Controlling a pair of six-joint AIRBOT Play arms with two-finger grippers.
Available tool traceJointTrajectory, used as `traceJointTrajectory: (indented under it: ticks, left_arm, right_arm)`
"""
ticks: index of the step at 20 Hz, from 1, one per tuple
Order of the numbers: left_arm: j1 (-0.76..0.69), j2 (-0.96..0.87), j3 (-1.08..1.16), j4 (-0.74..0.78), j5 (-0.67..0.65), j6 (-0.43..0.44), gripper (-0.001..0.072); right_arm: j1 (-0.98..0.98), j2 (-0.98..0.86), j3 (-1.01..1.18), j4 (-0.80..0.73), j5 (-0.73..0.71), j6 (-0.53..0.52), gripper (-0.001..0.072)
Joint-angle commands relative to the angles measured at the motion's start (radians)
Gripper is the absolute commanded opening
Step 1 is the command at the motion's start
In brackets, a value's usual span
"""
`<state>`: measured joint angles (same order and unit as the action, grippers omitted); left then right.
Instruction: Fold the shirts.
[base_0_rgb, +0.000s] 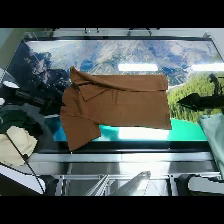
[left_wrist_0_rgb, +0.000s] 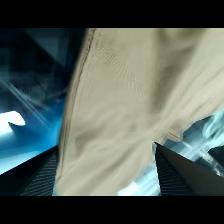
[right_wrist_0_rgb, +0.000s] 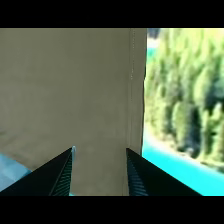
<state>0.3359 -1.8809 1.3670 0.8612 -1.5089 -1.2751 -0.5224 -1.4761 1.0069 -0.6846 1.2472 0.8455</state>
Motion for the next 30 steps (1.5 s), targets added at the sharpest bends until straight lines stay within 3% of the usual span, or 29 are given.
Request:
traceJointTrajectory:
  ticks: [1, 3, 4, 6, 13, 15, 22, 23, 25, 26, 28, 30]
  left_arm:
    - [-0.064, -0.067, 0.024, 0.084, -0.009, -0.054, 0.0517]
    - [-0.084, -0.092, 0.067, 0.081, -0.059, -0.057, 0.0516]
    - [-0.097, -0.1, 0.084, 0.081, -0.079, -0.059, 0.0479]
    - [-0.114, -0.114, 0.122, 0.082, -0.113, -0.052, 0.0002]
    - [-0.117, -0.117, 0.192, 0.081, -0.14, -0.053, 0.0011]
    - [-0.117, -0.117, 0.206, 0.081, -0.161, -0.053, 0.0011]
    - [-0.117, -0.116, 0.22, 0.082, -0.217, -0.052, 0.0012]
    - [-0.117, -0.116, 0.22, 0.082, -0.218, -0.052, 0.0012]
    - [-0.117, -0.116, 0.22, 0.081, -0.222, -0.052, 0.0018]
    - [-0.117, -0.116, 0.22, 0.08, -0.228, -0.05, 0.0019]
    - [-0.117, -0.115, 0.22, 0.066, -0.27, -0.047, 0.002]
    - [-0.11, -0.098, 0.218, -0.068, -0.346, -0.007, 0.0019]
  right_arm:
    - [0.002, -0.003, -0.002, -0.009, 0.01, 0.005, 0.0487]
    - [0.002, -0.011, -0.002, -0.016, 0.007, 0.016, 0.0488]
    - [0.002, -0.024, -0.002, -0.017, 0.006, 0.031, 0.0488]
    - [0.002, -0.071, -0.002, -0.039, 0.008, 0.075, 0.0487]
    - [0.041, -0.238, -0.003, -0.146, 0.127, 0.117, 0.0484]
    - [0.079, -0.253, -0.003, -0.153, 0.126, 0.124, 0.0419]
    - [0.099, -0.252, -0.007, -0.151, 0.2, 0.123, 0.0415]
    - [0.101, -0.251, -0.014, -0.15, 0.203, 0.12, 0.0359]
    - [0.107, -0.249, -0.033, -0.149, 0.2, 0.116, 0.035]
    - [0.108, -0.249, -0.04, -0.137, 0.199, 0.1, 0.0231]
    - [0.117, -0.239, -0.049, -0.055, 0.209, 0.085, 0.0059]
    - [0.13, -0.194, -0.047, 0.056, 0.298, 0.043, 0.0019]
